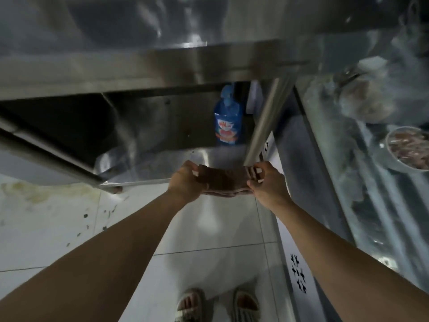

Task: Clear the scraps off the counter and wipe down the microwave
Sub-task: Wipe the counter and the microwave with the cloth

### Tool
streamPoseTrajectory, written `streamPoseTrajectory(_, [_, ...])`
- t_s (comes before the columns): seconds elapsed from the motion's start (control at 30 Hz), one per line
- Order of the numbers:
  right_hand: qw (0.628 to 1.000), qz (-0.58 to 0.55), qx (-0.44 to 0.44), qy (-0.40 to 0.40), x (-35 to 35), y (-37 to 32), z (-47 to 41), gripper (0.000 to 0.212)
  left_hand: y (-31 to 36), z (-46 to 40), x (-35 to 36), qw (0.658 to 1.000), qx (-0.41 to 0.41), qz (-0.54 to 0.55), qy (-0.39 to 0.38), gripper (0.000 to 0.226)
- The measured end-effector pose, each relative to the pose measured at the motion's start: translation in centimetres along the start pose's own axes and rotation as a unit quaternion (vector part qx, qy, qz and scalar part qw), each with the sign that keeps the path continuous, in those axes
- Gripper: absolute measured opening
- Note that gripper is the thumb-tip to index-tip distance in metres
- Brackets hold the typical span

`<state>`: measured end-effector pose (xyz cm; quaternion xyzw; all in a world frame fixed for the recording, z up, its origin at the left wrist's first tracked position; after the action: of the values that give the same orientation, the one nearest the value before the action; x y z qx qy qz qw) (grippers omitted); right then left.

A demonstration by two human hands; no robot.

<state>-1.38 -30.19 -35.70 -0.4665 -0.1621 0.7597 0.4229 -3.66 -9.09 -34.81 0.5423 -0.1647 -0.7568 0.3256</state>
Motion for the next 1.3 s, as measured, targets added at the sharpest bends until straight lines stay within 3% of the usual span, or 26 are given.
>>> streamPoseTrajectory(0.53, [0.988,0.034,-0.118,0.092,14.3,5.1,-18.9,0.035,-13.5,-18.5,10.9,0.992,0.046,0.058,0.100,0.032])
streamPoseTrajectory(0.8, [0.980,0.050,-0.138,0.134,17.0,5.5,-24.9,0.033,-14.9,-23.5,13.4,0.986,0.070,0.044,0.145,0.037])
streamPoseTrajectory(0.93, [0.976,0.103,-0.135,0.135,18.0,6.0,-26.0,0.043,-15.3,-24.0,14.6,0.985,0.072,0.029,0.152,0.038])
streamPoseTrajectory(1.13, [0.923,0.273,-0.184,0.198,18.9,6.5,-24.8,0.051,-15.8,-22.7,15.9,0.965,0.139,-0.151,0.164,0.049])
streamPoseTrajectory(1.3, [0.905,0.348,-0.188,0.155,19.7,7.3,-24.0,0.045,-16.5,-21.8,16.8,0.945,0.159,-0.267,0.103,0.048])
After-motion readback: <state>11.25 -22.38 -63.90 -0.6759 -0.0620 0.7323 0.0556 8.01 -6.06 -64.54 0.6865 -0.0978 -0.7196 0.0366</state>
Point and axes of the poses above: each hand's wrist, its own z-axis away from the middle knuckle, its own x-axis out of the palm, y = z × x, the point moved 5 cm from there along -z, towards the middle knuckle, and after that the axes turned 14 degrees about x, right-handed, at the moved point
